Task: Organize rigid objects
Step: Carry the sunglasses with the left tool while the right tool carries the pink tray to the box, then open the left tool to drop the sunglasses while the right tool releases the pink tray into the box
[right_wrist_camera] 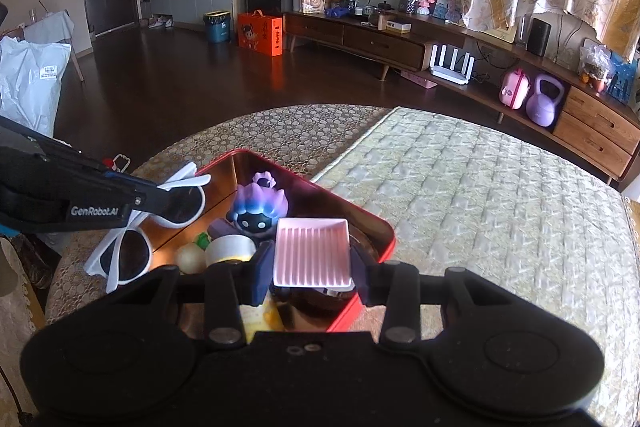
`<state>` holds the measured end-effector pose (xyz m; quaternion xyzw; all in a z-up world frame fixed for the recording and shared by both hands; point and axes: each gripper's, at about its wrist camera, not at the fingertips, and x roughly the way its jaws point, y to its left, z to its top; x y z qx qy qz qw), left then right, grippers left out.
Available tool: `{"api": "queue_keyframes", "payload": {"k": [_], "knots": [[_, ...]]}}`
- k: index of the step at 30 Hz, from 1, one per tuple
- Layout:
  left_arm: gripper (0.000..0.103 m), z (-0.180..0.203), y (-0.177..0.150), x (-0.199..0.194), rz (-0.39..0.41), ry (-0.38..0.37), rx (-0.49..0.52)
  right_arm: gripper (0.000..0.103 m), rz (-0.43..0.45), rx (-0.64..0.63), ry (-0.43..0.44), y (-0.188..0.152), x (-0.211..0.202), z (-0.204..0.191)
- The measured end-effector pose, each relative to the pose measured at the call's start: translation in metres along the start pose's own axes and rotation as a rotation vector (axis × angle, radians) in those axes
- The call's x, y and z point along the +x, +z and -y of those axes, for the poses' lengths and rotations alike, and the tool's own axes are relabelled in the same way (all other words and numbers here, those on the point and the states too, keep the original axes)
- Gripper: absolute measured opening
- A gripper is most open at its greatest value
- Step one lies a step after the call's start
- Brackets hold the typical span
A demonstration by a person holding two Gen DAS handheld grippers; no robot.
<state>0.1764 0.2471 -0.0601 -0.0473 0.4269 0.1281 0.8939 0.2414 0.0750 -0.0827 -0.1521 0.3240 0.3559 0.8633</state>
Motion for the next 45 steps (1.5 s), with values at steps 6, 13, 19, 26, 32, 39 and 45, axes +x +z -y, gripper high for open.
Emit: {"api": "queue_keyframes", "payload": {"k": [6,13,19,26,32,39,45], "knots": [[0.006,0.003,0.002,0.02,-0.026,-0.011,-0.009,0.04,-0.028,-0.007,-0.002,0.002,0.021,-0.003],[0.006,0.001,0.004,0.033,-0.036,-0.025,-0.03,0.041,-0.048,0.008,-0.009,0.0,0.037,0.001],[0.006,-0.005,-0.002,0.042,-0.064,-0.036,-0.057,0.041,-0.067,0.032,0.011,-0.004,0.039,0.007],[0.006,-0.005,-0.009,0.04,-0.059,-0.035,-0.068,0.046,-0.048,0.075,0.036,-0.008,0.026,0.011],[0.006,0.0,-0.012,0.027,-0.033,-0.041,-0.064,0.052,-0.034,0.103,0.062,-0.009,0.009,0.013],[0.006,0.004,-0.015,0.006,0.001,-0.034,-0.055,0.058,-0.008,0.099,0.088,-0.01,-0.018,0.007],[0.007,0.006,-0.018,-0.014,0.023,-0.053,-0.057,0.063,0.015,0.104,0.121,-0.015,-0.042,0.003]]}}
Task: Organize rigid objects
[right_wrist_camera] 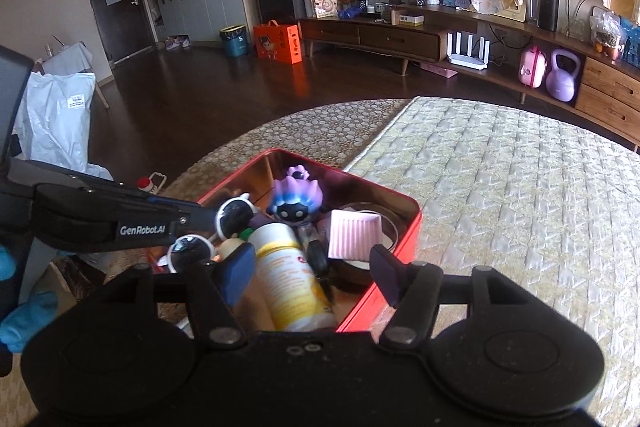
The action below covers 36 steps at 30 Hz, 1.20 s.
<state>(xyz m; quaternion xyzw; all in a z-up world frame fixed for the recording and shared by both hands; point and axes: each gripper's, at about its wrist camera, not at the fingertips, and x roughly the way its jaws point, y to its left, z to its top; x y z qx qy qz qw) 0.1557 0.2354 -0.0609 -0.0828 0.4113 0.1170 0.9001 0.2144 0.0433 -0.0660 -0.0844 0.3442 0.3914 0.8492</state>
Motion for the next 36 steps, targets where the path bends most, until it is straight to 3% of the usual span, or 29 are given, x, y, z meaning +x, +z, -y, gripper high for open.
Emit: {"api": "queue_keyframes", "payload": {"k": [15,36], "knots": [[0.011,0.011,-0.018,-0.044,0.082,-0.004,0.025,0.077,0.084,-0.001,-0.014,-0.011,-0.054,-0.004],[0.011,0.033,-0.059,-0.087,0.138,-0.035,0.049,0.098,0.192,0.017,-0.018,-0.04,-0.11,-0.003]]}}
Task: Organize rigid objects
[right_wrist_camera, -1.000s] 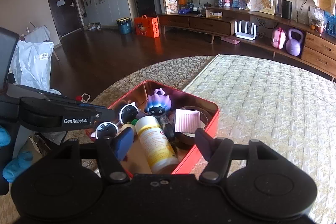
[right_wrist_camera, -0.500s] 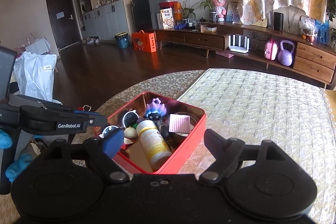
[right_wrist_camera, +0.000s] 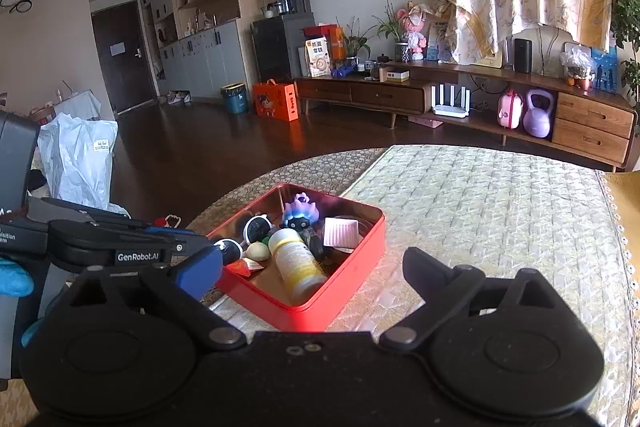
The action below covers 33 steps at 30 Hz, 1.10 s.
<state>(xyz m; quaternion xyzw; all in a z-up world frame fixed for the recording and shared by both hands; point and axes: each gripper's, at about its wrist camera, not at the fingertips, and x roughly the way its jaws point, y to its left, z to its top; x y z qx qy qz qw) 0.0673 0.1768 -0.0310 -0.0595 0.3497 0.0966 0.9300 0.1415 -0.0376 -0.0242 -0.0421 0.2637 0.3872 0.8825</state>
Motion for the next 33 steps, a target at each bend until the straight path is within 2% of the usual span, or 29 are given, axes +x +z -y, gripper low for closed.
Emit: {"api": "queue_keyframes", "payload": {"k": [6,8,12,13,21,23,25,27,33], "knots": [[0.011,0.008,-0.01,-0.006,0.0,-0.015,-0.004,0.102,0.028,0.001,-0.03,-0.008,-0.013,0.003],[0.016,0.011,-0.013,-0.008,0.012,-0.001,0.0,0.103,0.032,0.019,-0.039,-0.011,-0.016,0.006],[0.072,0.013,-0.017,-0.012,0.033,-0.011,-0.014,0.103,0.033,0.047,-0.052,-0.018,-0.021,0.012],[0.076,0.014,-0.018,-0.014,0.044,-0.005,-0.019,0.103,0.033,0.051,-0.055,-0.02,-0.022,0.013],[0.084,0.022,-0.021,-0.022,0.085,-0.014,-0.024,0.103,0.036,0.066,-0.061,-0.032,-0.032,0.017],[0.089,0.025,-0.021,-0.025,0.104,-0.005,-0.014,0.103,0.04,0.058,-0.071,-0.034,-0.034,0.016],[0.098,0.03,-0.022,-0.028,0.118,0.005,-0.001,0.103,0.042,0.058,-0.068,-0.037,-0.035,0.017],[0.102,0.033,-0.021,-0.031,0.128,0.003,0.001,0.103,0.045,0.058,-0.069,-0.038,-0.037,0.018],[0.102,0.041,-0.023,-0.034,0.122,0.005,0.008,0.103,0.049,0.067,-0.079,-0.04,-0.039,0.019]]}}
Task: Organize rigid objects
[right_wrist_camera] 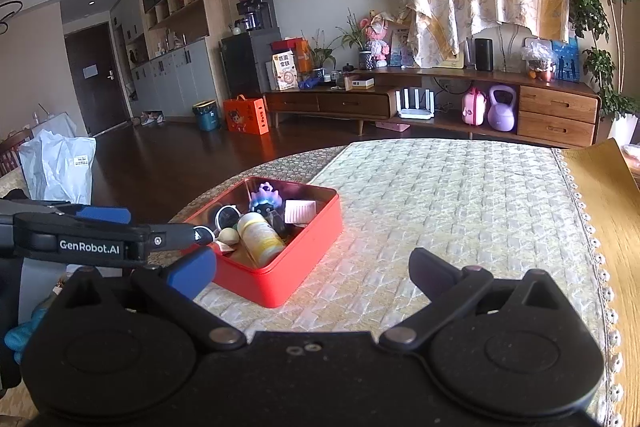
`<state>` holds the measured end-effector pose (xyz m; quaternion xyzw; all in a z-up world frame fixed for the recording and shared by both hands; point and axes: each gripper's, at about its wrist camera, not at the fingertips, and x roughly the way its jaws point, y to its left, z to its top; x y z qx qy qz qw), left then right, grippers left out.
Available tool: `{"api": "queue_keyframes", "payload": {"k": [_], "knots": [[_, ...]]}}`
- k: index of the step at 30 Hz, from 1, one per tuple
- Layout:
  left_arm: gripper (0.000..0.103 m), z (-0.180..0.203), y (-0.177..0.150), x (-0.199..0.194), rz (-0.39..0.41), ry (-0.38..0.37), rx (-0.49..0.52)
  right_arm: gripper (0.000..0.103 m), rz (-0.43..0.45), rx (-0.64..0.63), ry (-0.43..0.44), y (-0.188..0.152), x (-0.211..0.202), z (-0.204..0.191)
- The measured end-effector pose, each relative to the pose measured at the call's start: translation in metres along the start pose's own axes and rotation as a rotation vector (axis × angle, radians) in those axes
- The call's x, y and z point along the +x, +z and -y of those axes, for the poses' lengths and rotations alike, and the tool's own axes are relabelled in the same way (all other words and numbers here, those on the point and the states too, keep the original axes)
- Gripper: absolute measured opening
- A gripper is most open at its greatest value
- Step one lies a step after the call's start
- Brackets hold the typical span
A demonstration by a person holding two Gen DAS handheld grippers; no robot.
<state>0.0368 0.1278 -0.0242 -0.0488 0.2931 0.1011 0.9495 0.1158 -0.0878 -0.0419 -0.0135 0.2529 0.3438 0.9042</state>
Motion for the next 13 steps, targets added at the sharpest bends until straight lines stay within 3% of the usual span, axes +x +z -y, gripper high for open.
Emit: {"api": "queue_keyframes", "payload": {"k": [13], "knots": [[0.102,0.0086,-0.0059,-0.0038,-0.004,0.026,0.009,0.103,-0.005,0.02,-0.009,-0.0052,0.0,0.0059]]}}
